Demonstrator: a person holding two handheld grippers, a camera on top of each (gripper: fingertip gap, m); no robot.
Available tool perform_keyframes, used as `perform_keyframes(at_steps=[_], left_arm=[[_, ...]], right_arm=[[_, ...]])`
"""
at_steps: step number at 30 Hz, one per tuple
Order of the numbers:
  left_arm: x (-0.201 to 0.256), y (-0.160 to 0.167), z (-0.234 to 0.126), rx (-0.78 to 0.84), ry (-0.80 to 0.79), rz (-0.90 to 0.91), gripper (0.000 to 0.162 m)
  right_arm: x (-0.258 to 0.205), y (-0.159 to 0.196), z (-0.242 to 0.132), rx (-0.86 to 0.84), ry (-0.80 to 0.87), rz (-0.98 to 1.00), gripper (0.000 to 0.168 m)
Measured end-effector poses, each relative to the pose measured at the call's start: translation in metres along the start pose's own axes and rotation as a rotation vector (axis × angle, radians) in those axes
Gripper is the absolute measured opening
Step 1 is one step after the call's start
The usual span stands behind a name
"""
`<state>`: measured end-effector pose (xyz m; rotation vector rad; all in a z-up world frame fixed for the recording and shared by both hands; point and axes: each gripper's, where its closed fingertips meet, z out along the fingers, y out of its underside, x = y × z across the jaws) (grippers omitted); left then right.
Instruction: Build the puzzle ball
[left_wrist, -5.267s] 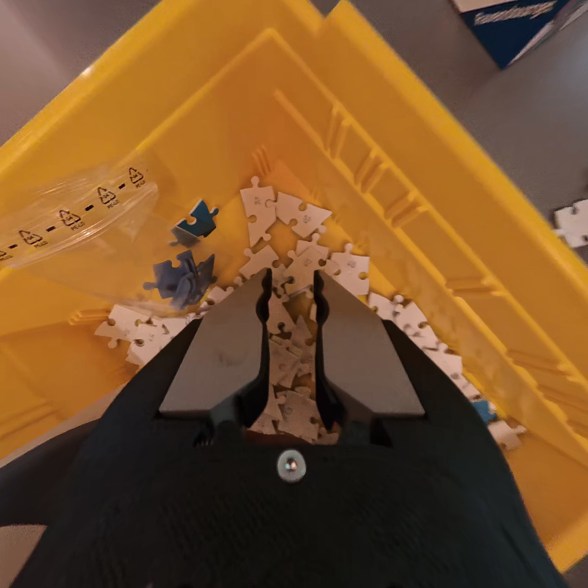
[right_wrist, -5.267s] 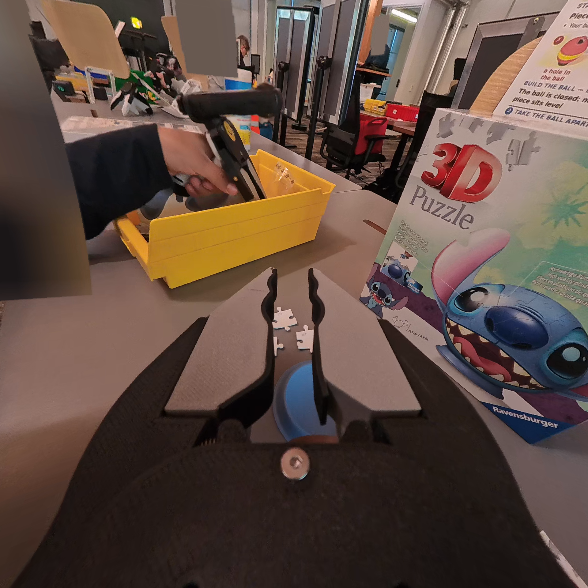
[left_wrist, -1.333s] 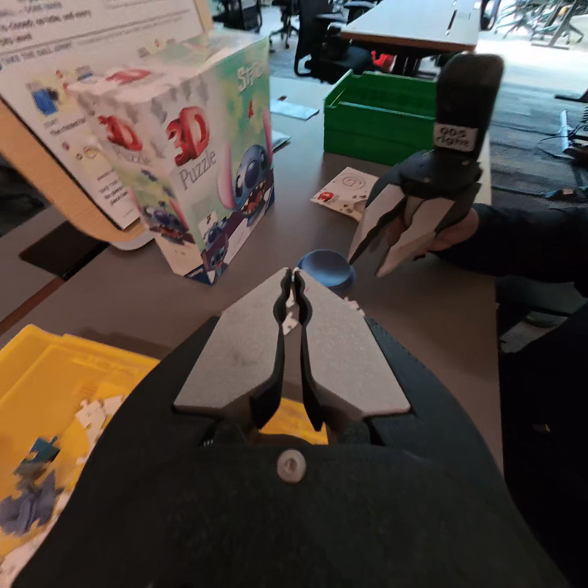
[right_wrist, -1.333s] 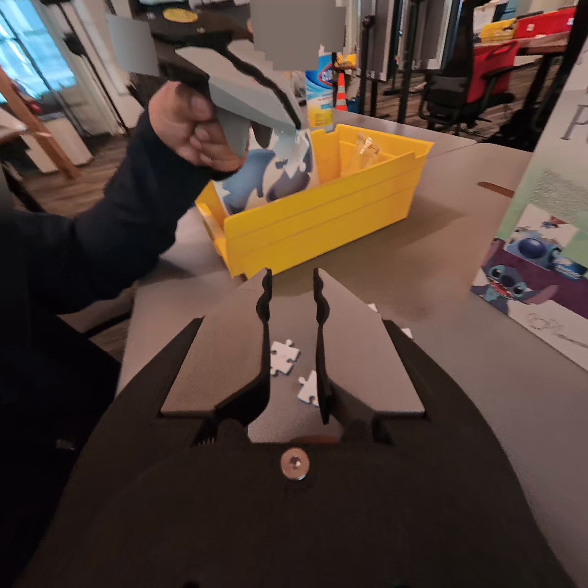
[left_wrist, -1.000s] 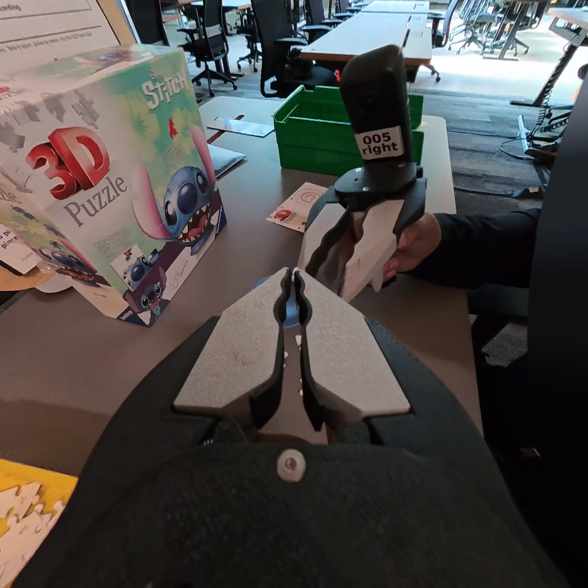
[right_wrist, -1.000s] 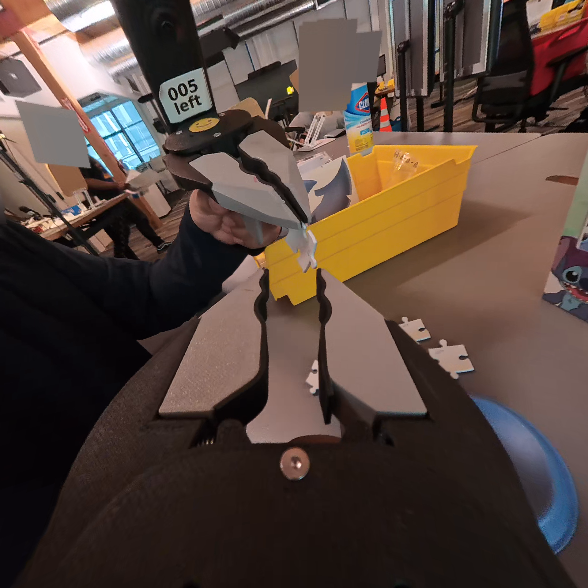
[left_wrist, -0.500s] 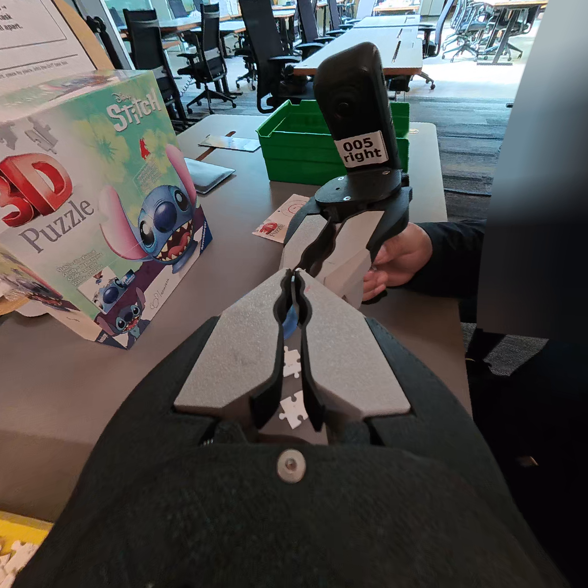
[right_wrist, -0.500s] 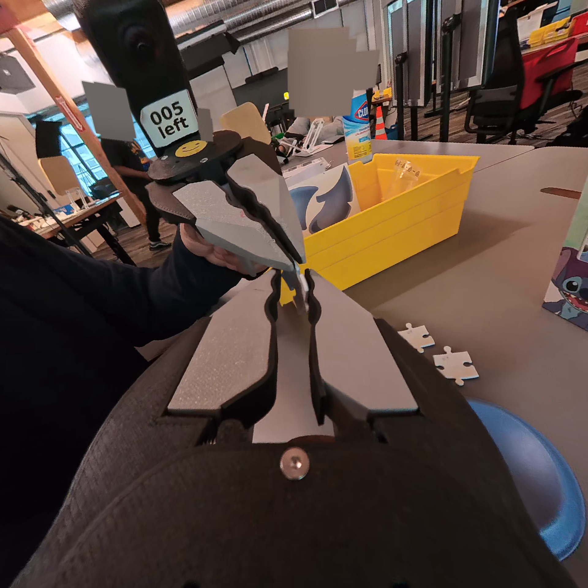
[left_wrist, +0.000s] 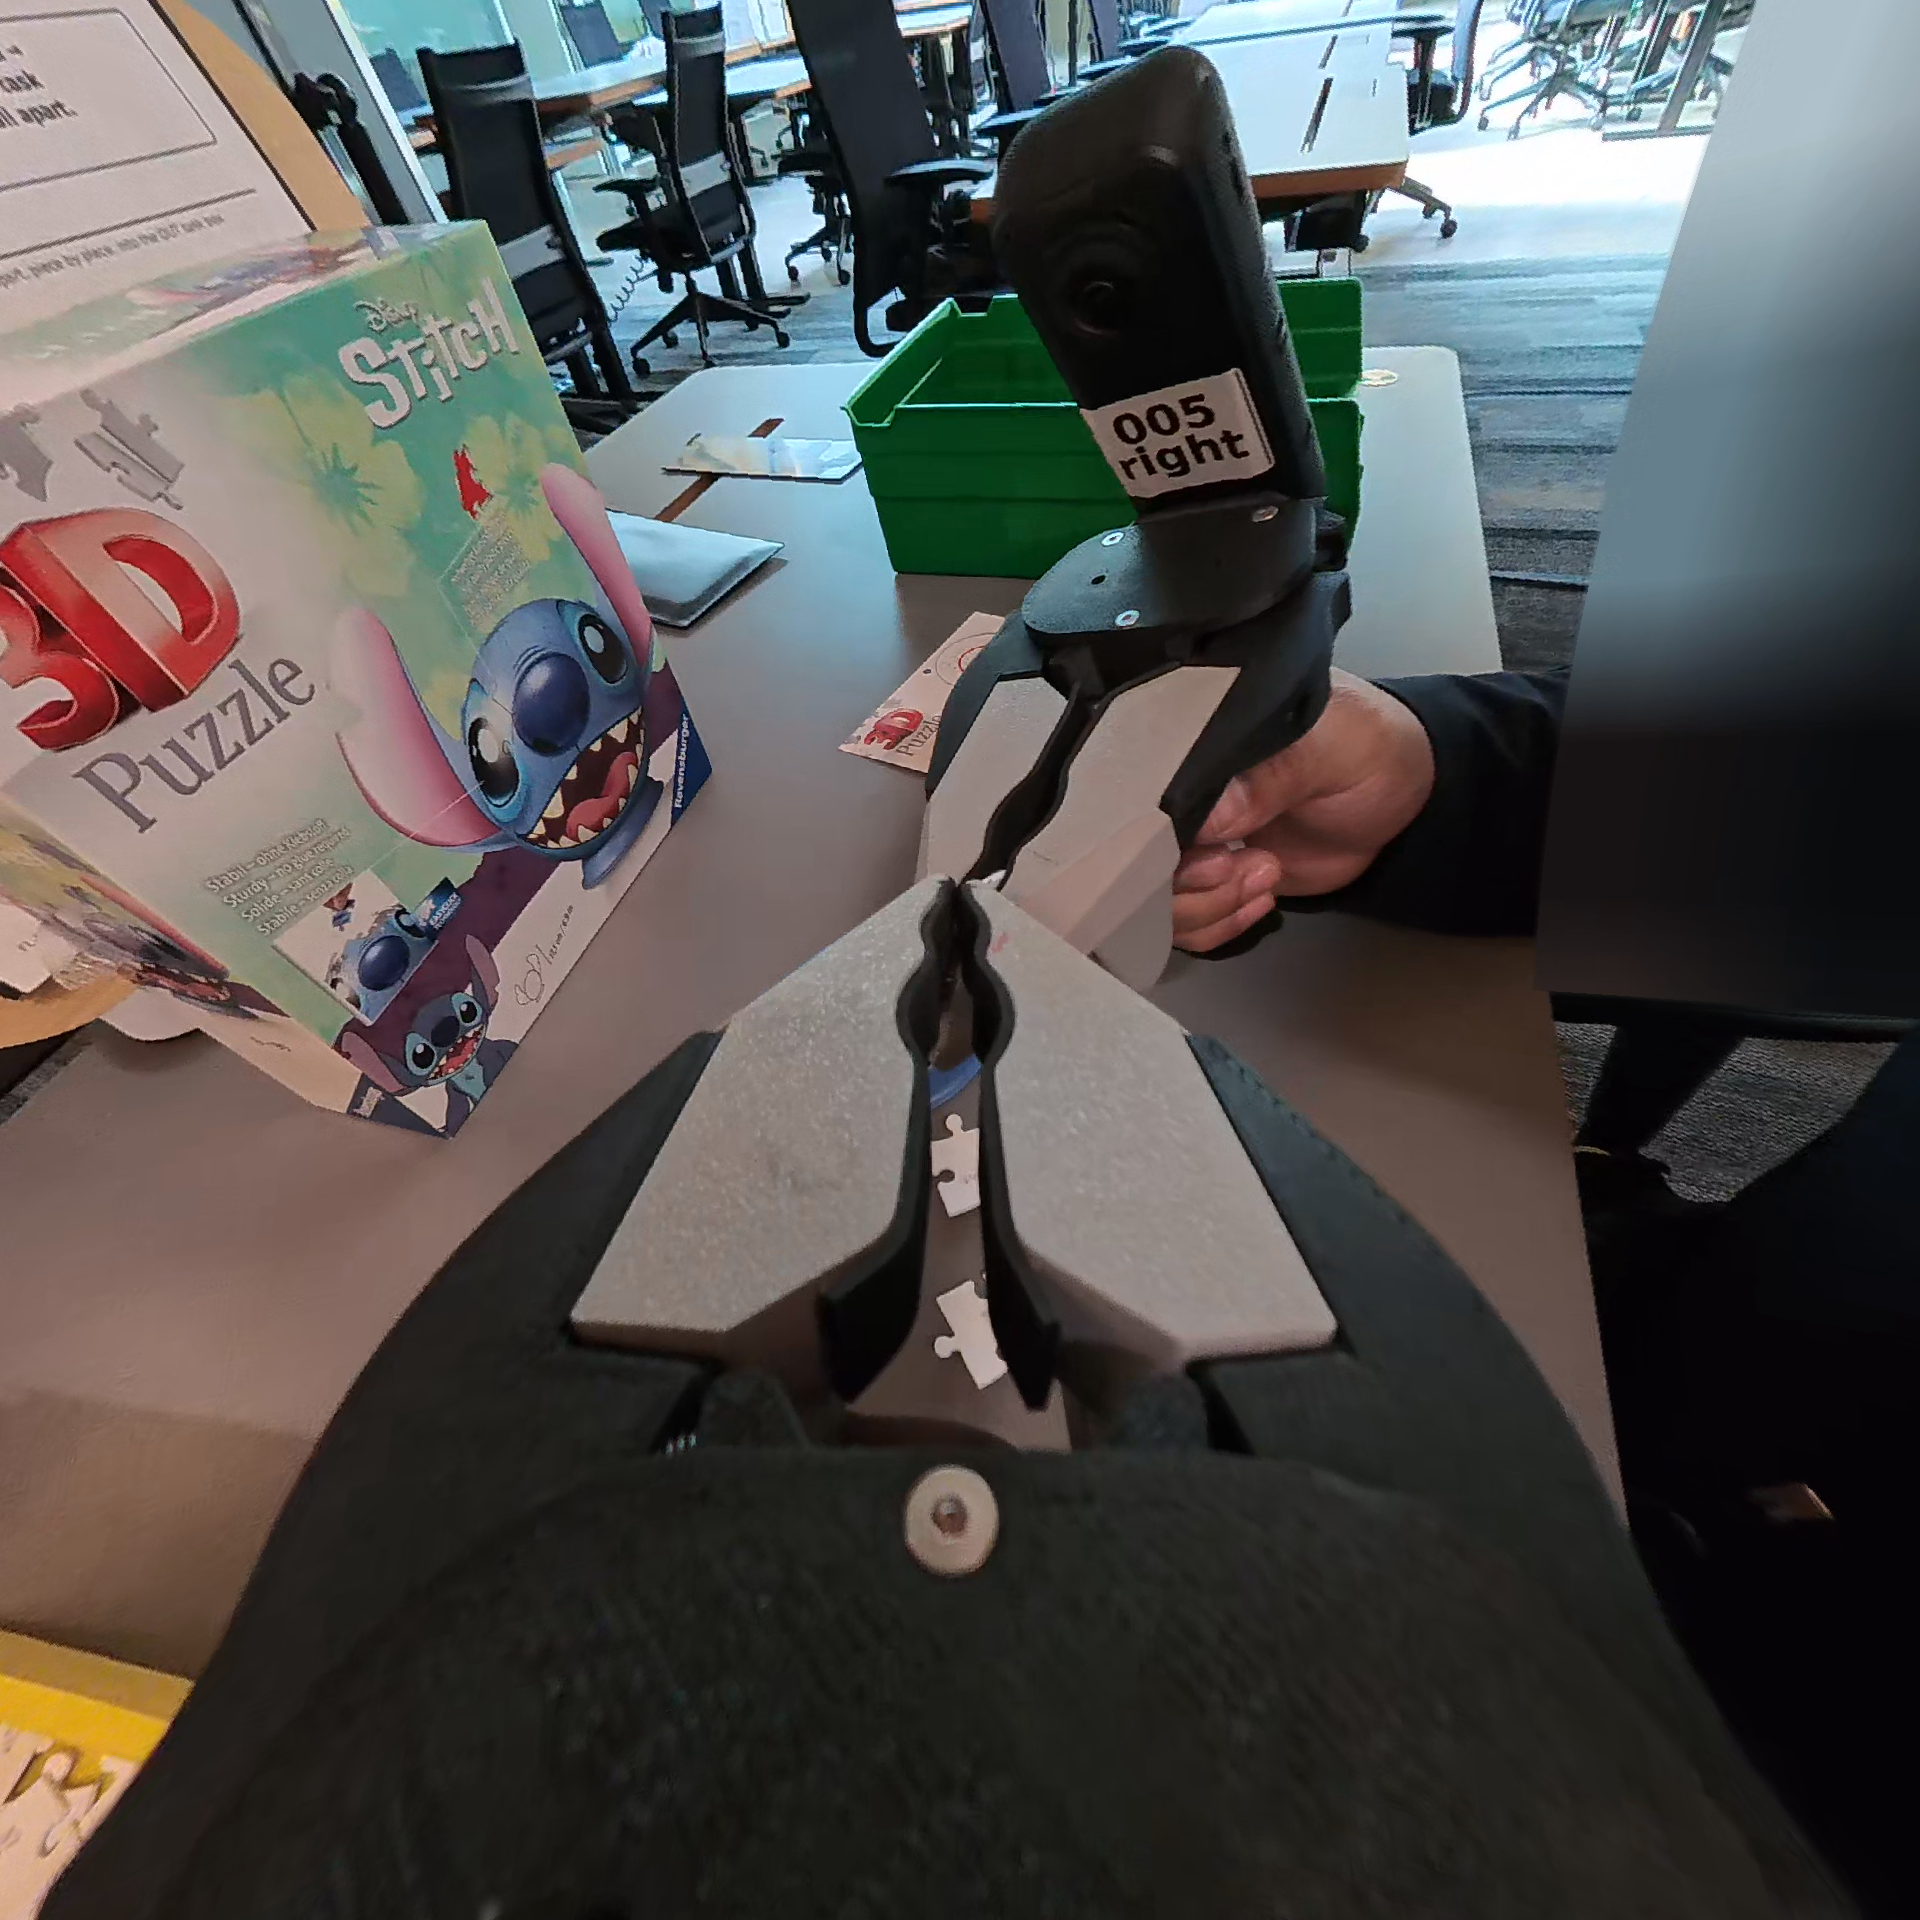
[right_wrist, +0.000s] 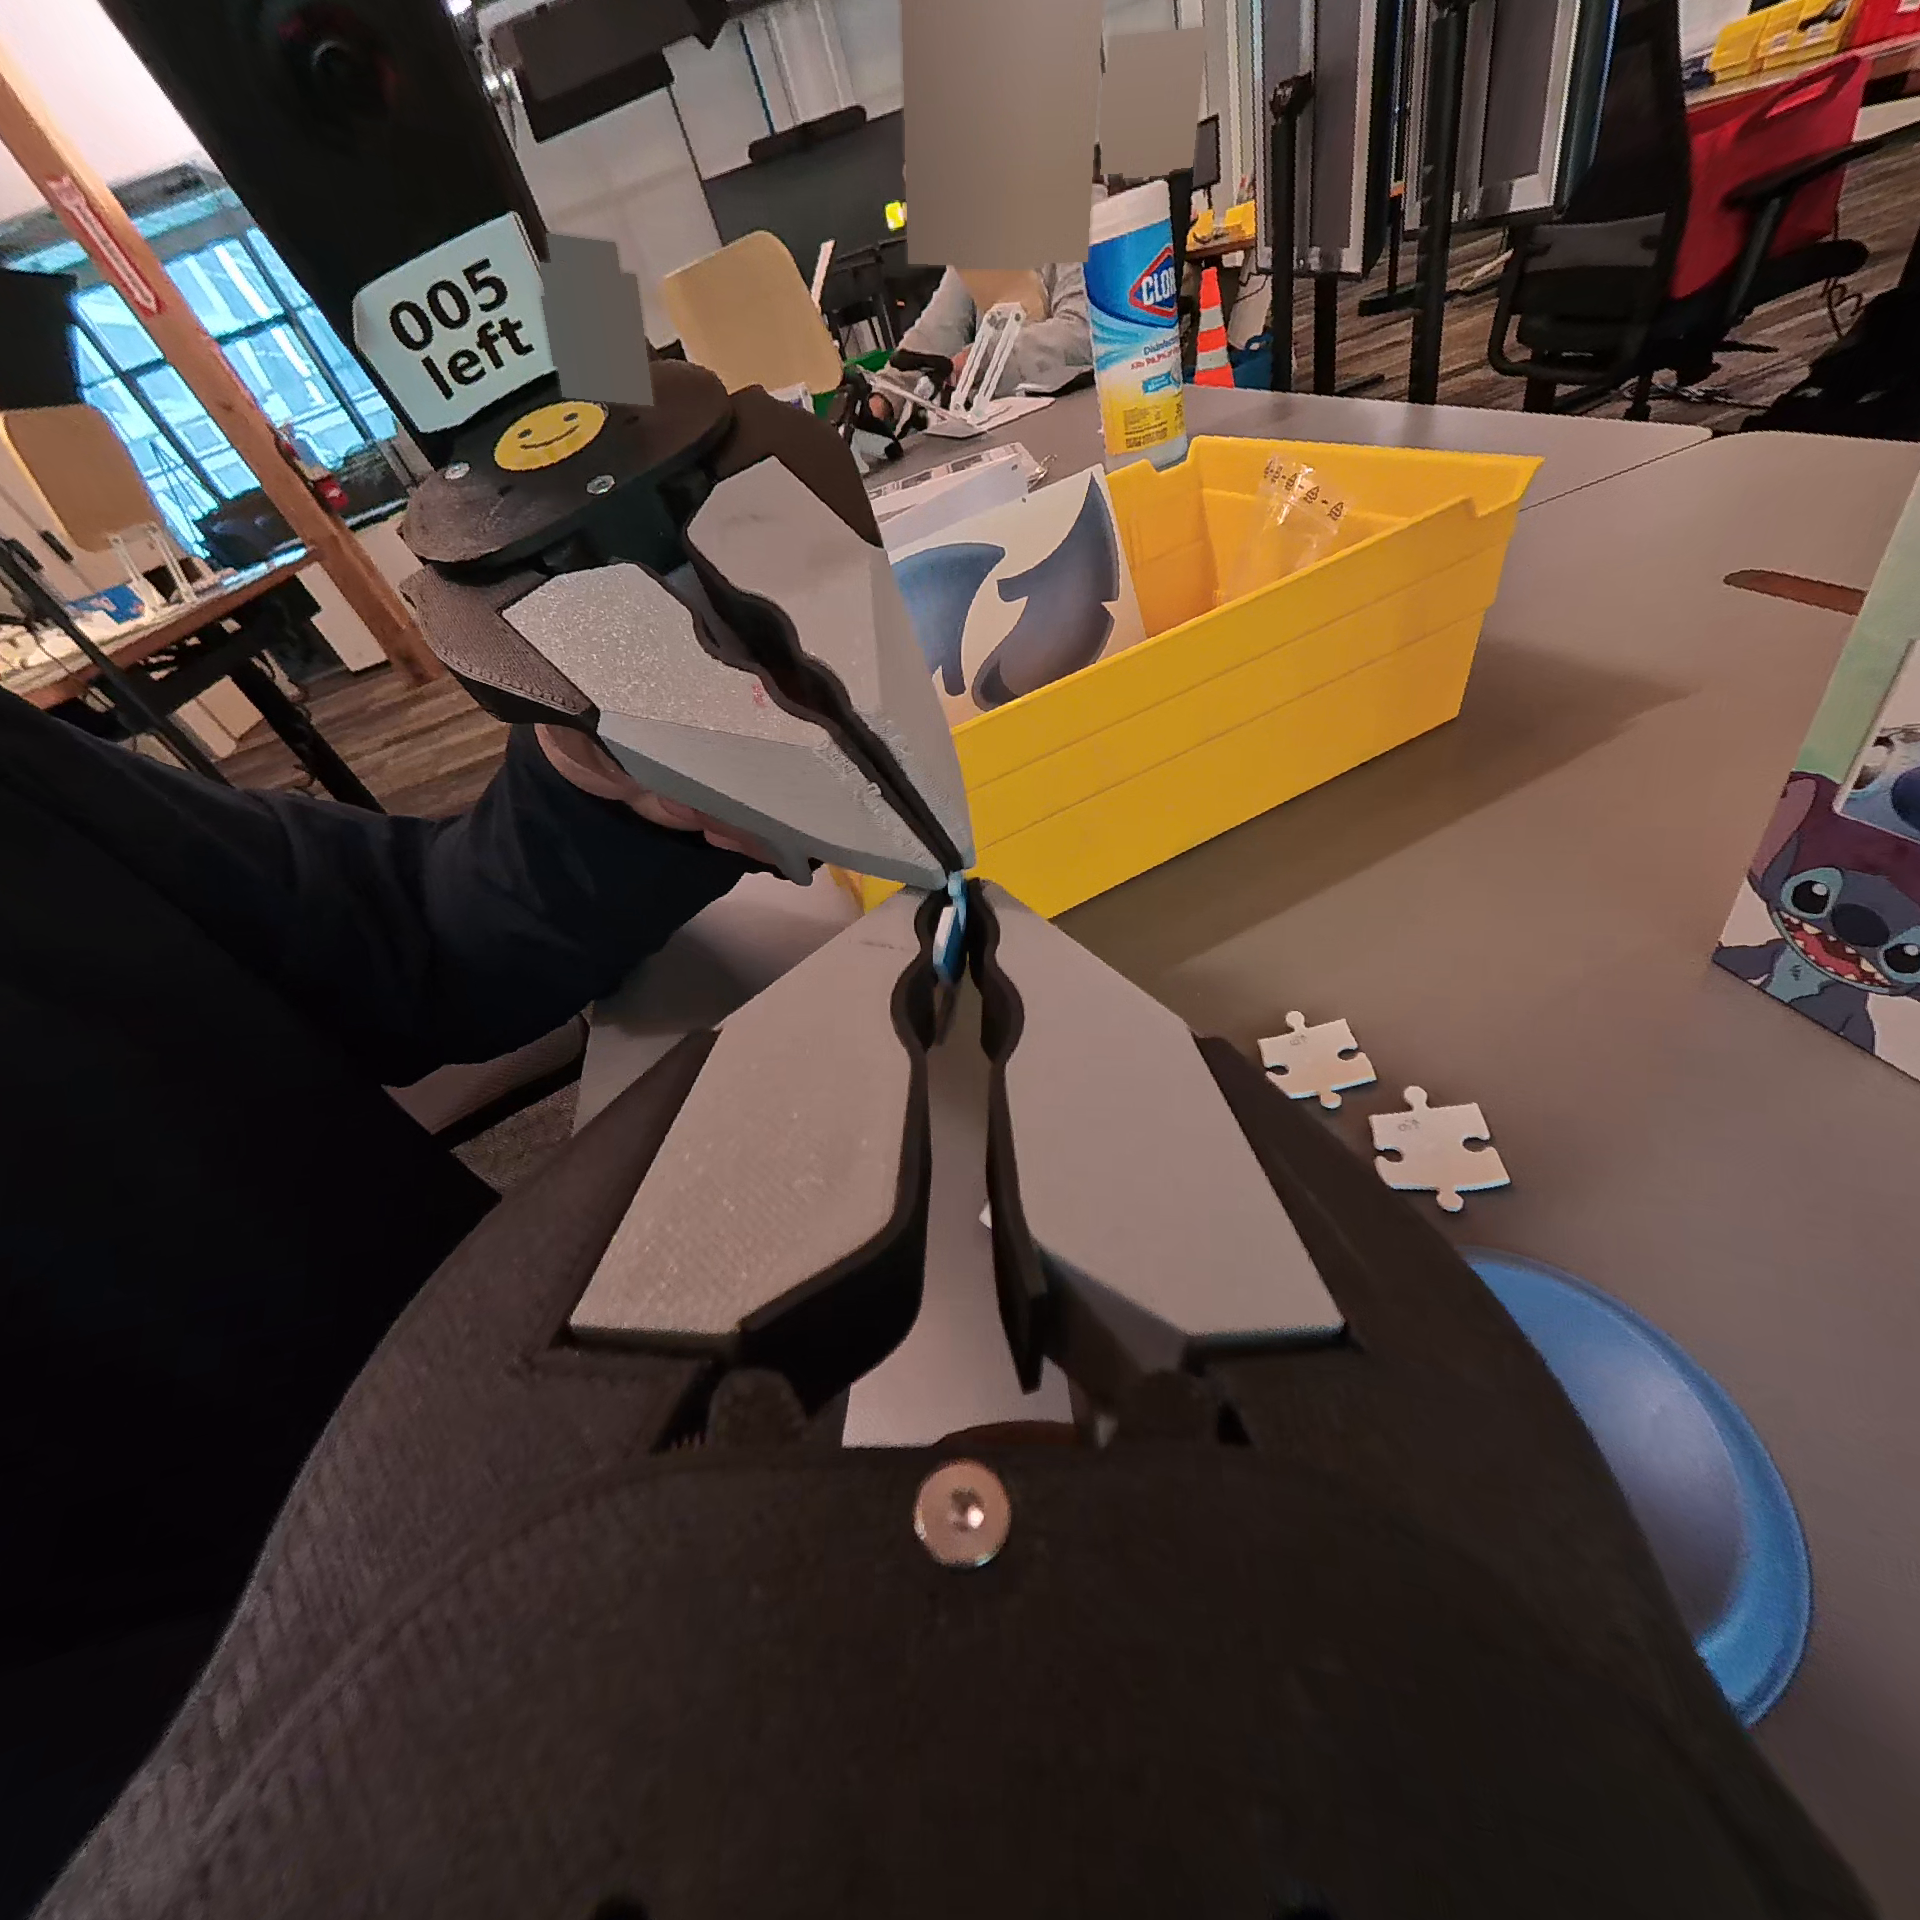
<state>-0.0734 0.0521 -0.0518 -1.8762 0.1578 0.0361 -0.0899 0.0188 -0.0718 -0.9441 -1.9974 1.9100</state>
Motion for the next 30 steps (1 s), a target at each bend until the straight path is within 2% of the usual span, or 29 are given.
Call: perform_keyframes(at_steps=[3,6,8,10,13,20,30], left_arm=[[-0.003,-0.002,-0.001,0.012,-0.019,-0.002,0.000],[-0.005,-0.010,-0.007,0.061,-0.018,0.000,0.015],[-0.010,-0.017,-0.012,0.106,-0.038,-0.011,0.020],[-0.017,-0.023,-0.017,0.150,-0.064,-0.054,0.033],[-0.024,-0.031,-0.023,0.215,-0.061,-0.107,0.038],[-0.037,-0.046,-0.041,0.349,-0.123,-0.136,0.039],[-0.037,-0.044,-0.041,0.356,-0.122,-0.146,0.037]], right_arm=[[0.003,0.003,-0.001,-0.018,0.012,-0.005,0.000],[0.007,0.004,-0.002,-0.027,0.029,0.004,0.000],[0.009,0.005,-0.002,-0.032,0.042,0.007,0.000],[0.010,0.006,-0.001,-0.037,0.049,0.007,0.000],[0.011,0.010,0.000,-0.054,0.052,0.012,0.000],[0.015,0.021,0.004,-0.109,0.070,0.020,0.000],[0.022,0.038,0.005,-0.198,0.089,0.053,0.000]])
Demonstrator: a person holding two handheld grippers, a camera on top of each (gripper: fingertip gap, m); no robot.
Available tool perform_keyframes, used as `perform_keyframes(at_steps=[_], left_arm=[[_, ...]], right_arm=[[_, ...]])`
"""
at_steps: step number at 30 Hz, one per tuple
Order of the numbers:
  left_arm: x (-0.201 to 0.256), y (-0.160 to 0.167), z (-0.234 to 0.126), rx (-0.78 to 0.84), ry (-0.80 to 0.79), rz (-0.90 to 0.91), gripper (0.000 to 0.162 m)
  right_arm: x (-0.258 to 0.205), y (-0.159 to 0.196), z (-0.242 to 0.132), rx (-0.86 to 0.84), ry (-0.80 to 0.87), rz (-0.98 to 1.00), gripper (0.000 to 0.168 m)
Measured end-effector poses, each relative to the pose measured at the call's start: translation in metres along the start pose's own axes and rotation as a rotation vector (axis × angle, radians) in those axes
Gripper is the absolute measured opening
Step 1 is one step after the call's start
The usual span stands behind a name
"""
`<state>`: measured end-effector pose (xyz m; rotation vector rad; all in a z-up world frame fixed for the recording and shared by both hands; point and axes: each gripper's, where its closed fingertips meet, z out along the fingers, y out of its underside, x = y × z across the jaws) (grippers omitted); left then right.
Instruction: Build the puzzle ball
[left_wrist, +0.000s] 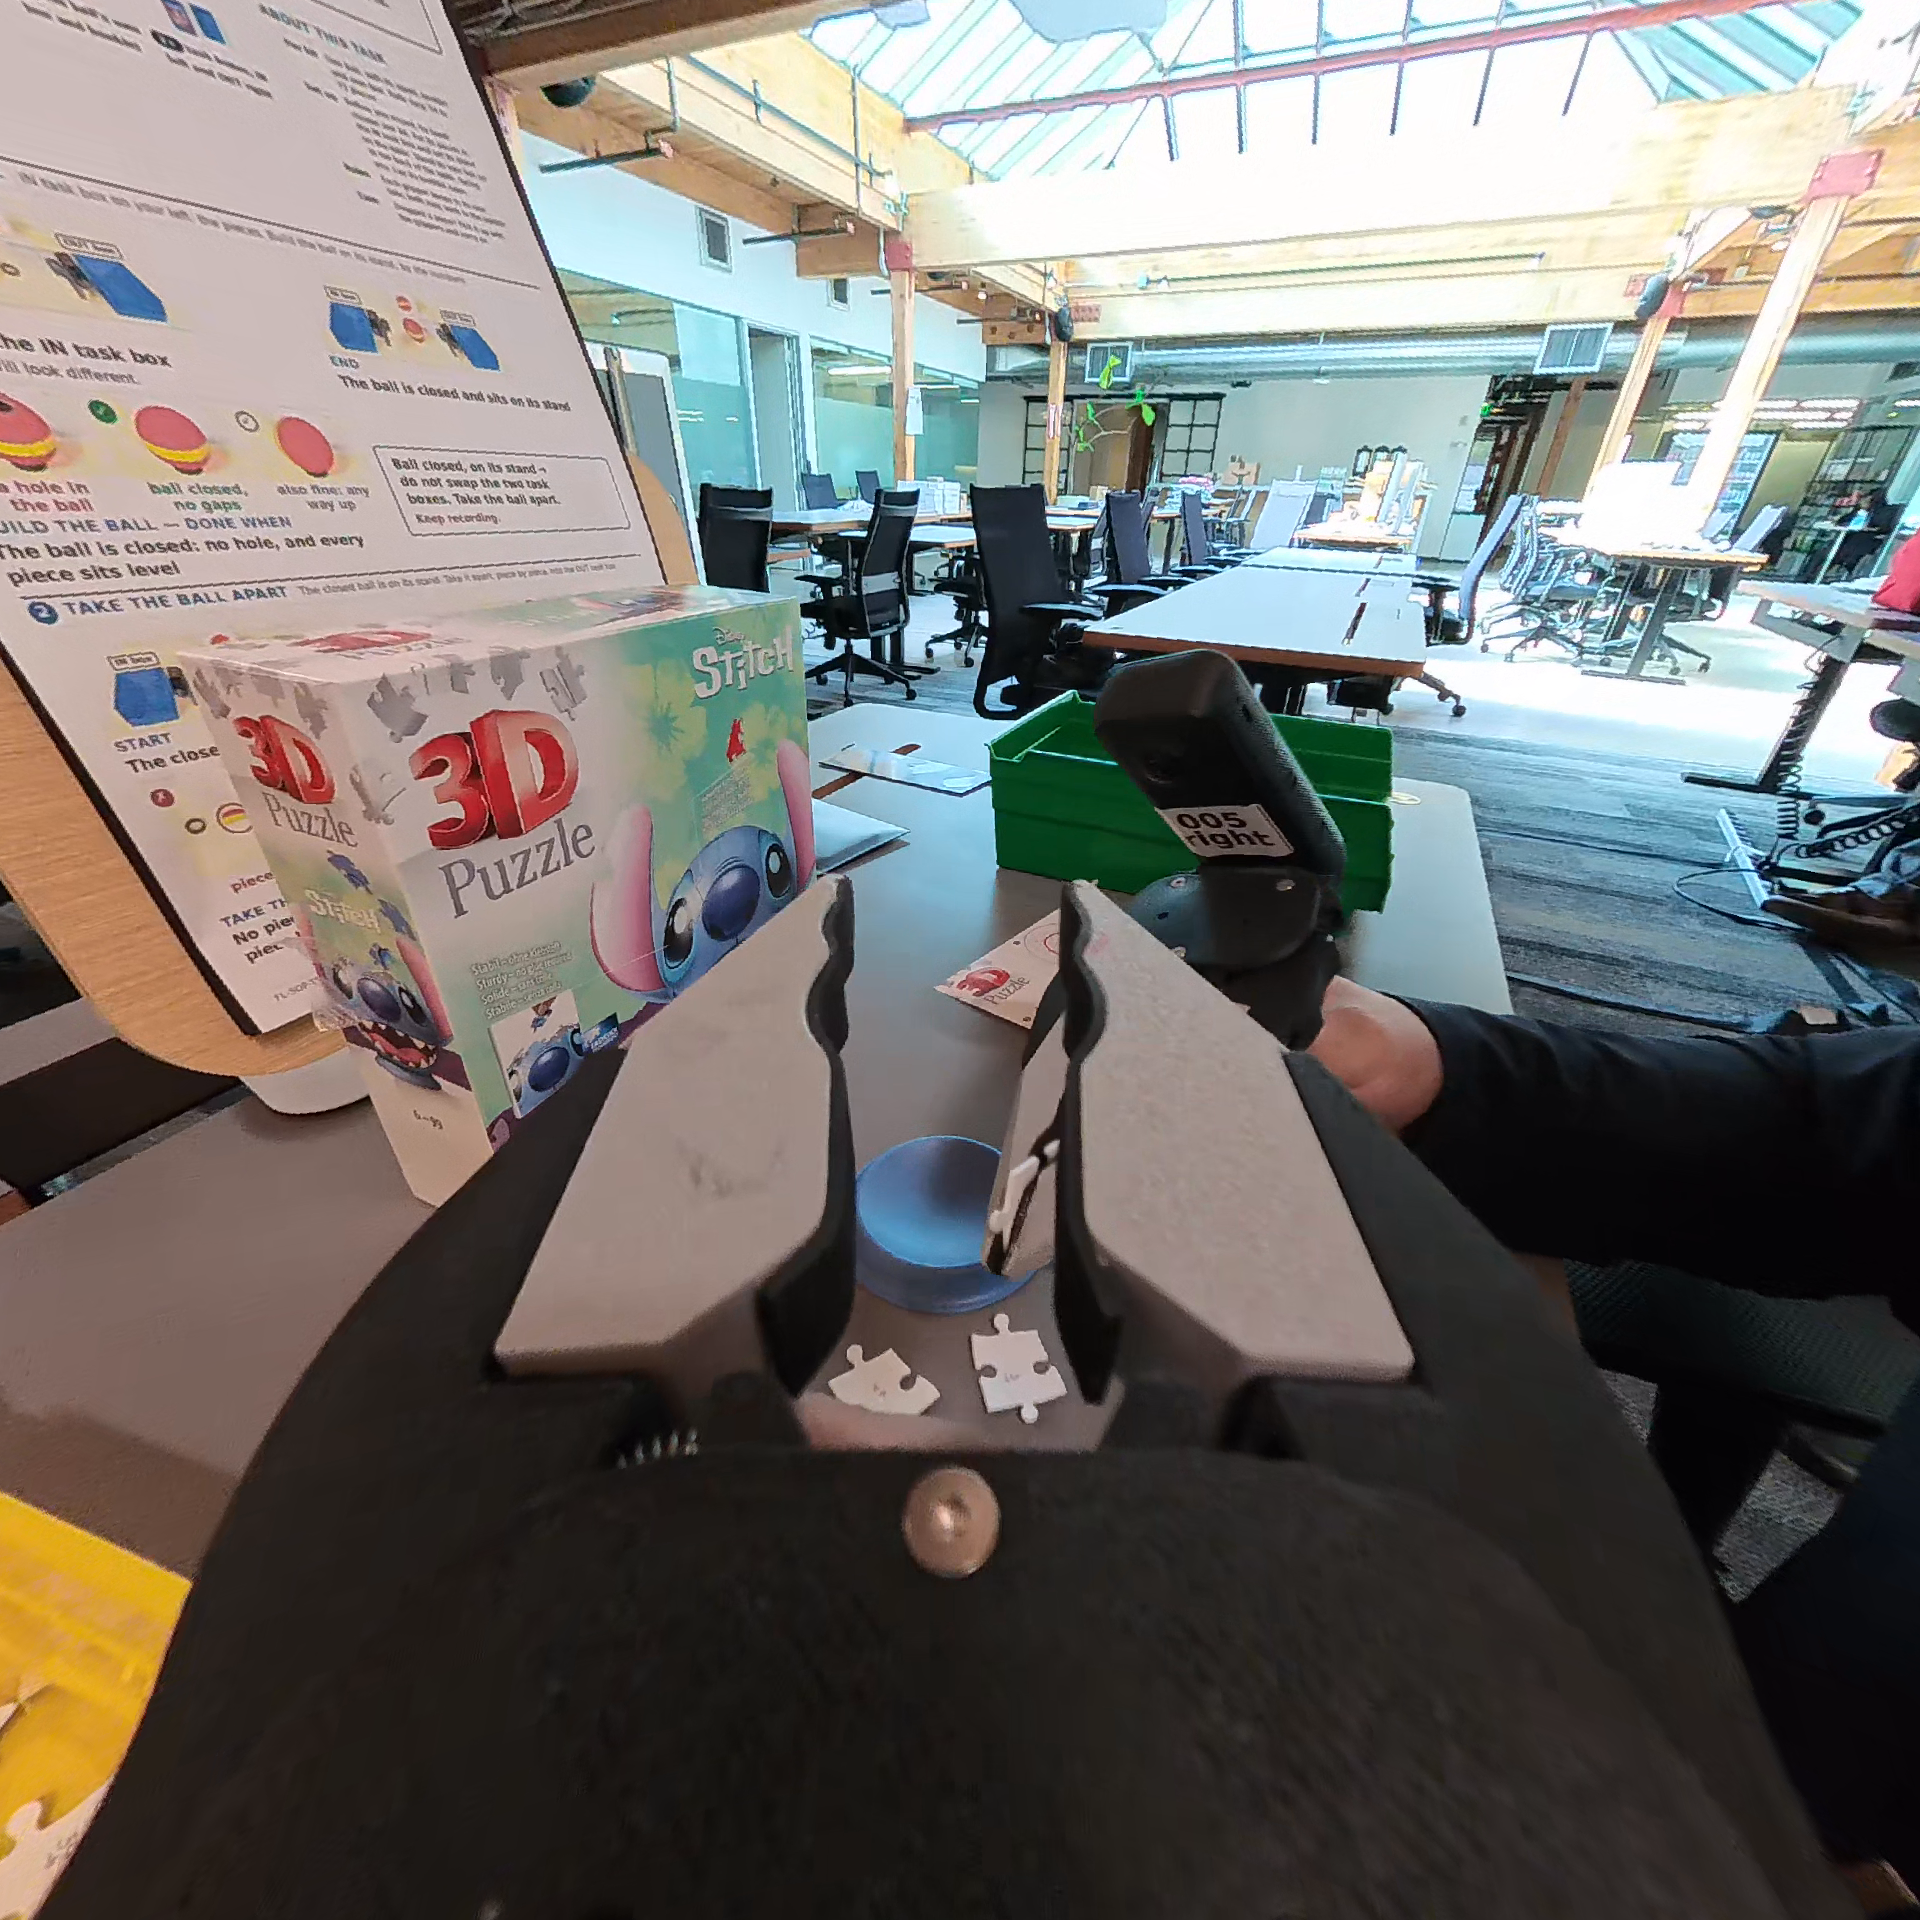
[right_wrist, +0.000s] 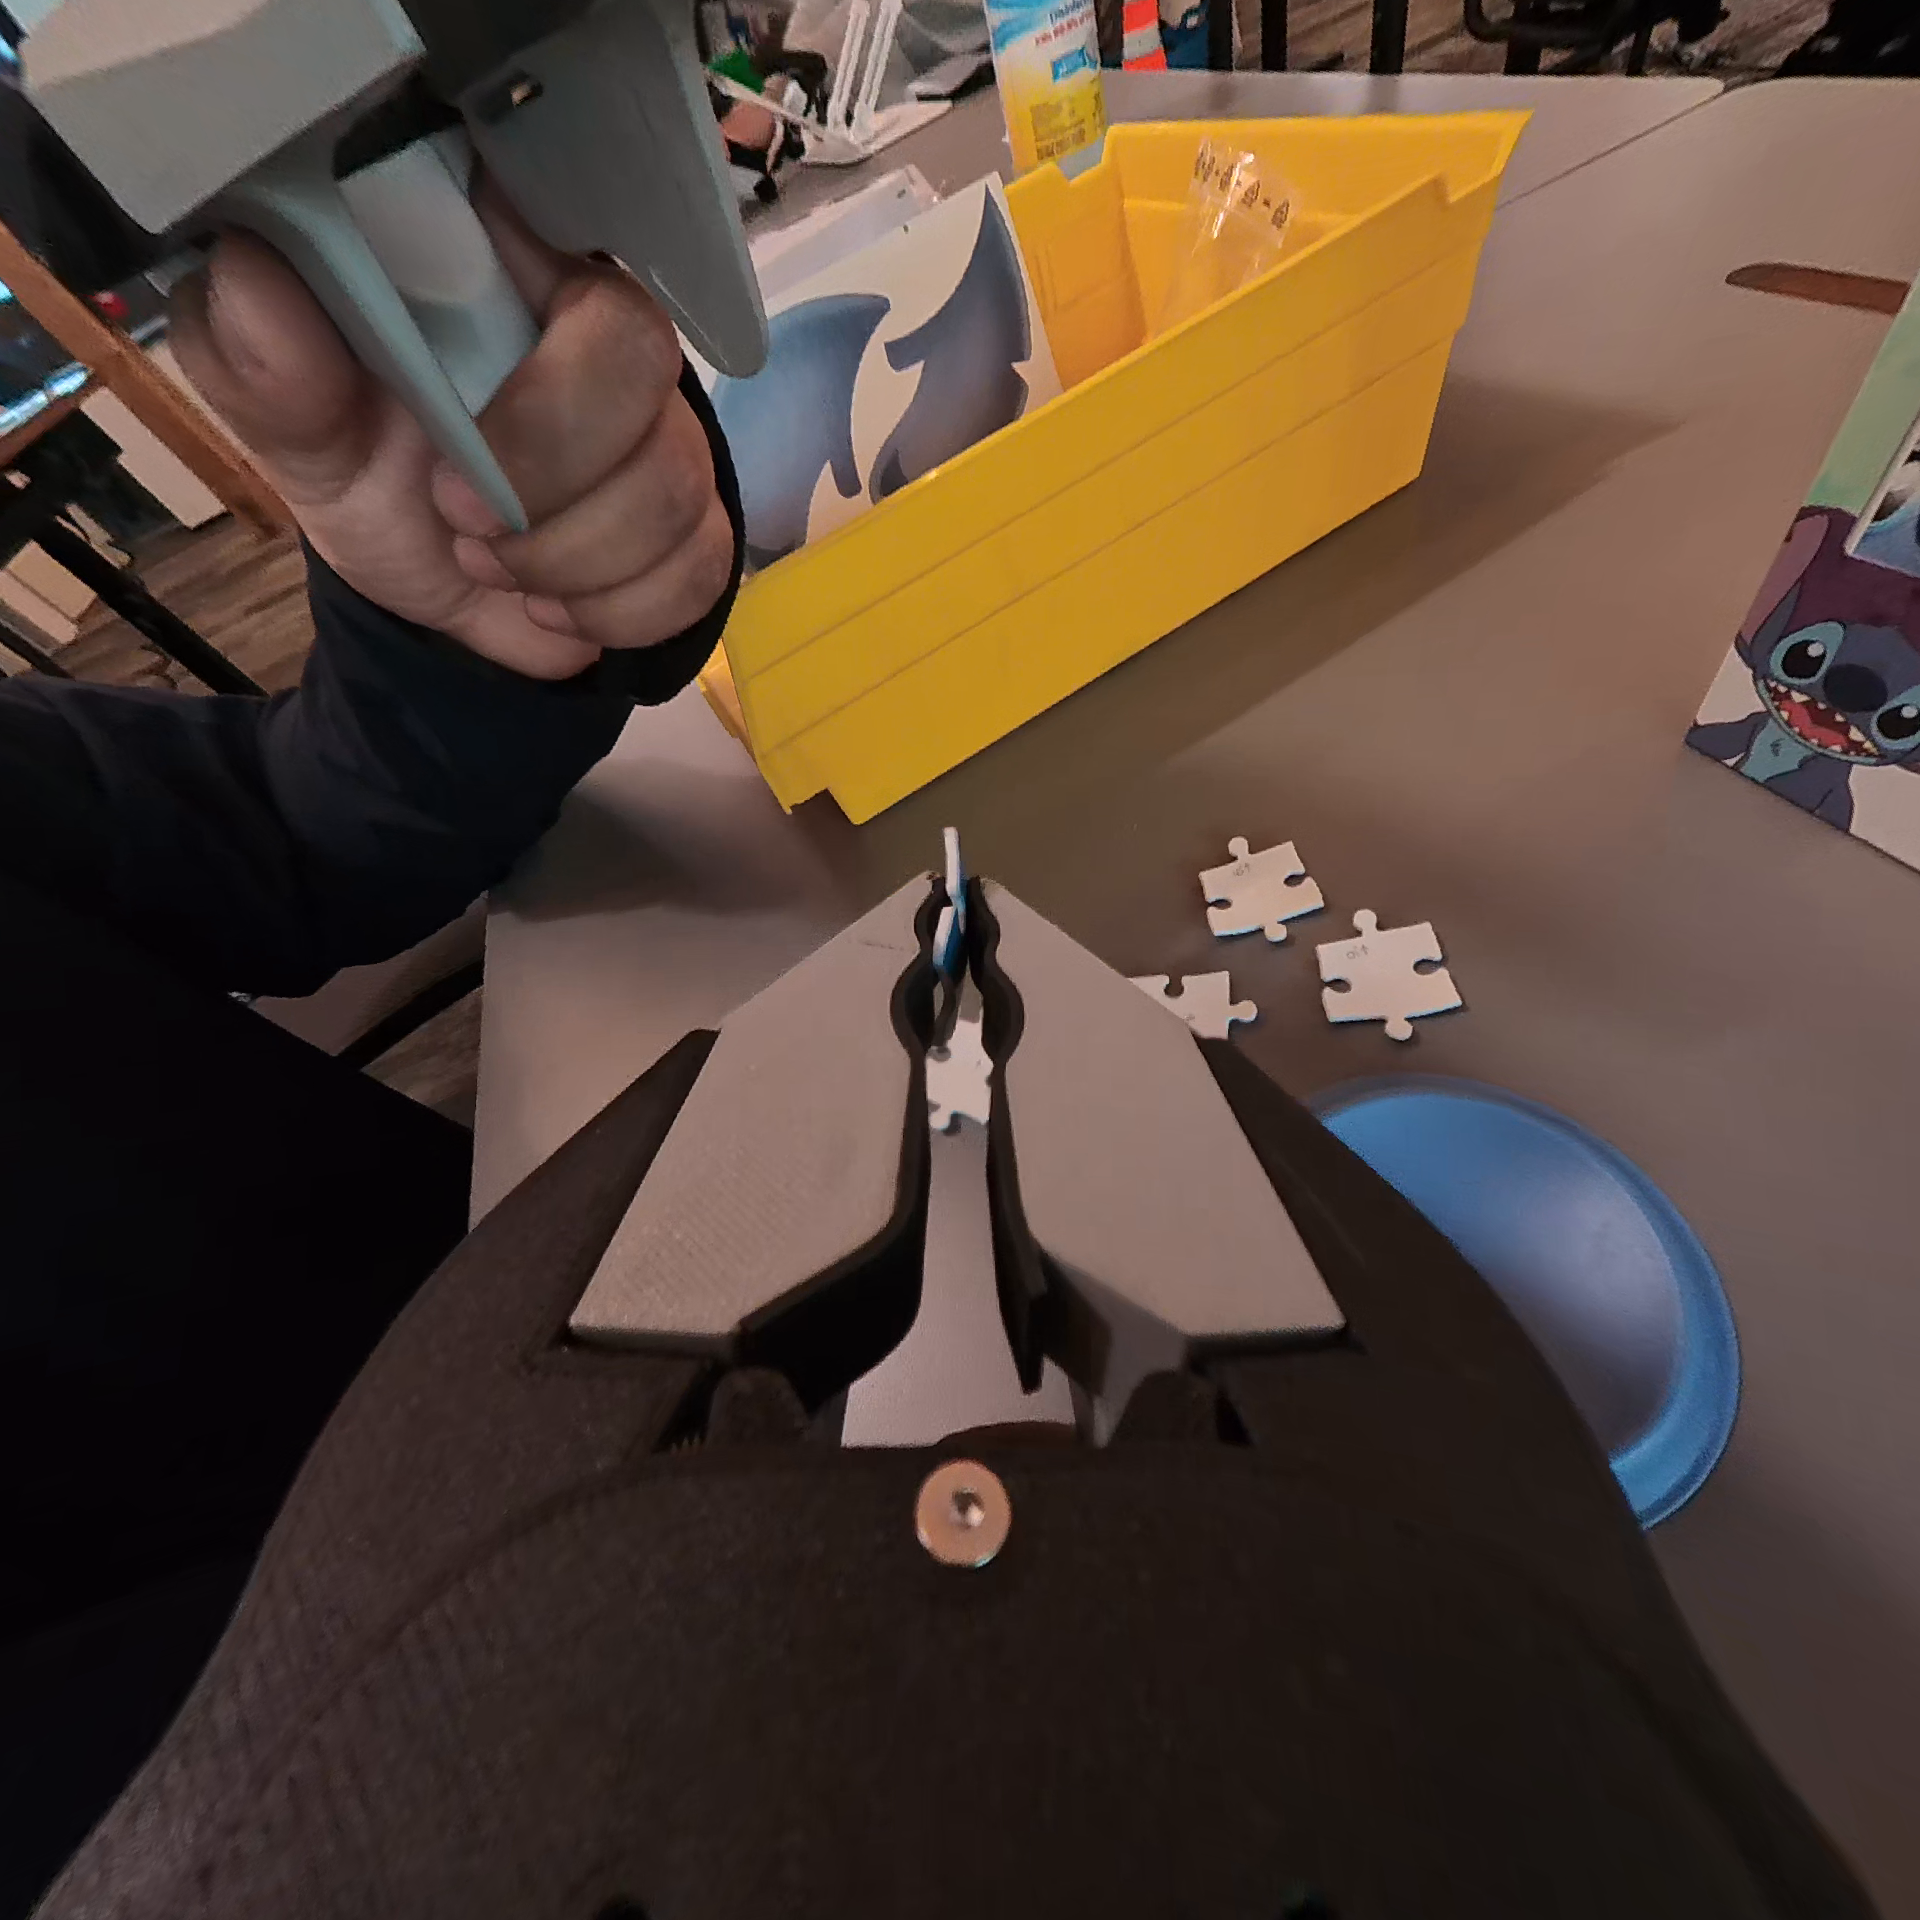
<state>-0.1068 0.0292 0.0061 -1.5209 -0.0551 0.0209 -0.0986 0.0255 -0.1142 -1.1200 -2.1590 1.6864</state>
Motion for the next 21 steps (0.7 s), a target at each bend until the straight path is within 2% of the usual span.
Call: perform_keyframes(at_steps=[7,21], left_arm=[[0.001,0.001,0.000,-0.003,-0.005,0.011,0.037],[0.001,0.004,-0.001,-0.011,-0.006,0.007,0.037]], right_arm=[[0.003,0.019,0.002,-0.116,0.004,-0.002,0.000],[-0.014,0.073,0.001,-0.410,-0.140,0.041,0.000]])
